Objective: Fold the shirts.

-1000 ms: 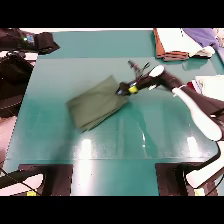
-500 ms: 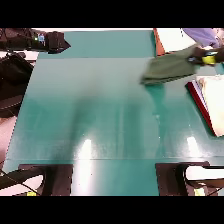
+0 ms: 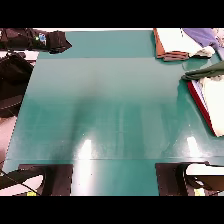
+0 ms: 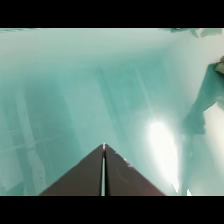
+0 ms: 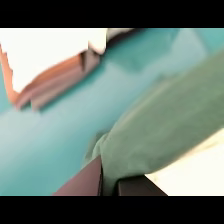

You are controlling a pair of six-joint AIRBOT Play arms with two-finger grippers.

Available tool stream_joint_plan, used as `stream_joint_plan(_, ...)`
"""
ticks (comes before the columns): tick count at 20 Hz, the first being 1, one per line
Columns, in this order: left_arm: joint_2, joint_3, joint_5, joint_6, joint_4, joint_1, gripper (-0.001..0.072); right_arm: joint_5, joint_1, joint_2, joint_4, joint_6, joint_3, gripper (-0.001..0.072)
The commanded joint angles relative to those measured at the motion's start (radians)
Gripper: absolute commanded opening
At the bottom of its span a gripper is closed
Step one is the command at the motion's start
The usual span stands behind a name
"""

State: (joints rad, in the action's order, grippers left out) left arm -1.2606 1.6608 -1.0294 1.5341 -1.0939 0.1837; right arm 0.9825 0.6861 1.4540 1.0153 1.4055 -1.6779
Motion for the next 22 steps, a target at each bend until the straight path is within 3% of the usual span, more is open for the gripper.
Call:
stream_joint_plan(1,-0.001,0.000,-0.001,0.010,0.002,-0.001,0.0025,-0.100,0.010,-0.006,-0.005,0.000,-0.073,0.0016)
stream_joint_plan(6,0.000,0.000,-0.013,0.010,0.003,-0.001,0.0025,-0.019,0.024,-0.007,0.148,0.001,-0.238,0.0015)
stream_joint_plan(9,-0.001,0.000,-0.037,0.010,0.002,-0.001,0.0025,0.064,0.046,-0.031,0.240,0.008,-0.198,0.0016)
stream_joint_plan(20,0.000,0.000,-0.045,-0.018,0.002,-0.001,0.0026,0.173,0.240,-0.486,0.298,0.008,0.539,0.0018)
stream_joint_plan(21,0.000,0.000,-0.045,-0.023,0.002,-0.001,0.0026,0.172,0.261,-0.523,0.300,0.008,0.584,0.0044)
stream_joint_plan(22,0.000,0.000,-0.045,-0.023,0.002,-0.001,0.0025,0.167,0.286,-0.558,0.322,0.008,0.624,0.0271)
